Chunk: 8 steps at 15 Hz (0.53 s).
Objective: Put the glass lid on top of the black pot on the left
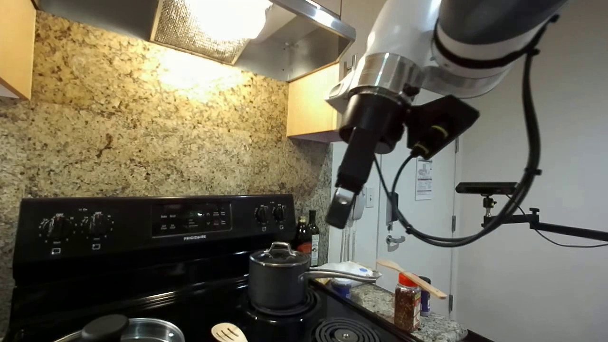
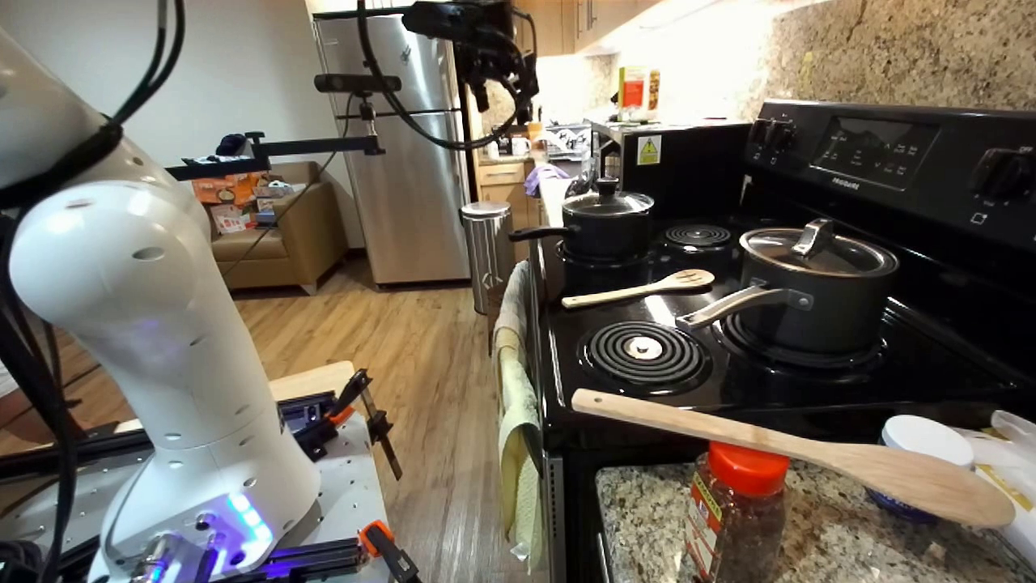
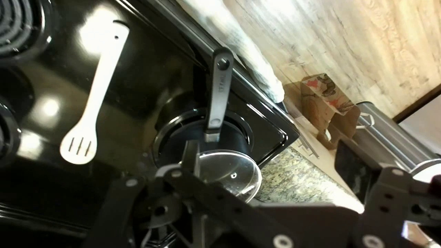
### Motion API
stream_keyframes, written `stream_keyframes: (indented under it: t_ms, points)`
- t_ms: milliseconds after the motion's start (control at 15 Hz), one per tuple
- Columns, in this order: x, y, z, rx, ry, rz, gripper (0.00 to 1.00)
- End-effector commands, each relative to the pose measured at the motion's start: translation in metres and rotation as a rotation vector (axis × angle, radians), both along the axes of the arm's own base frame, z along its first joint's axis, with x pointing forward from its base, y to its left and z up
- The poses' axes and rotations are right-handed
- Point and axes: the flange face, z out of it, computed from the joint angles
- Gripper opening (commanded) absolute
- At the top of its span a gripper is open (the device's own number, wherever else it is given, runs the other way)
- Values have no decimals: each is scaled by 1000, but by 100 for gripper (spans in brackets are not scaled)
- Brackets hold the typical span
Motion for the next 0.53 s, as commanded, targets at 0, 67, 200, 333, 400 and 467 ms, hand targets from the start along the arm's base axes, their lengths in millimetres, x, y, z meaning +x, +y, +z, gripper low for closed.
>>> stream_keyframes:
  t_ms: [0, 67, 200, 333, 400, 467]
  points:
    - [-74, -25, 24, -55, 35, -184, 100]
    - [-94, -30, 33, -71, 59, -221, 100]
    - [-118, -41, 54, -128, 133, -260, 100]
    - [-127, -53, 70, -195, 188, -184, 100]
    - [-124, -58, 76, -208, 161, -94, 100]
    - [-132, -48, 67, -174, 154, -178, 100]
